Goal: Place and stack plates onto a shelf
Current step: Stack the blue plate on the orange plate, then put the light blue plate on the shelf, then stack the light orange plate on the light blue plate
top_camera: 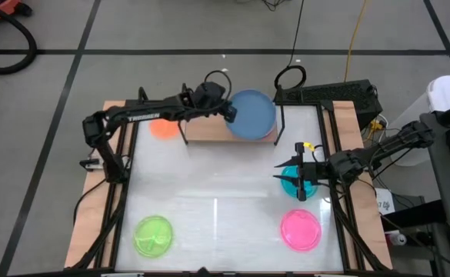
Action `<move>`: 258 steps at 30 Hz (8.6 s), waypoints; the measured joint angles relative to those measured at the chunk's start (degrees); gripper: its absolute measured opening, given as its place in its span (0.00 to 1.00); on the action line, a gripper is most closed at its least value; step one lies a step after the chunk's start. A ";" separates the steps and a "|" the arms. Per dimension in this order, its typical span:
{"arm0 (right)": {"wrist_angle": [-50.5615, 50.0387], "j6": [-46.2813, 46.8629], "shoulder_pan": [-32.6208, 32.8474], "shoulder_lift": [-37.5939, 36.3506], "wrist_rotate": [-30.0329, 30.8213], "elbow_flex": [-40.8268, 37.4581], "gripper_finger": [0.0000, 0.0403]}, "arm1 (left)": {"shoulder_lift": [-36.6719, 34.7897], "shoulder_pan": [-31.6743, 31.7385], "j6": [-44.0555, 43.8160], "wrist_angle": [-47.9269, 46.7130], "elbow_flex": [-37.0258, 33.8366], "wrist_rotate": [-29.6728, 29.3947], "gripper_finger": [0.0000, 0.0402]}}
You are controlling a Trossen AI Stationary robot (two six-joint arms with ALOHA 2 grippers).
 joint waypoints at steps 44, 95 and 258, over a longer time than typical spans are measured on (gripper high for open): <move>-6.60 14.47 0.31 -0.01 0.16 -7.49 0.29 | -18.02 -23.70 17.84 30.18 -18.63 -15.29 0.38; -50.19 39.25 0.32 20.27 -10.00 13.47 0.29 | -12.30 -23.95 20.82 73.80 -37.03 -13.76 0.38; -4.22 -2.00 -39.78 75.65 -25.60 49.86 0.20 | -41.79 -40.62 11.26 35.32 -50.87 -53.05 0.38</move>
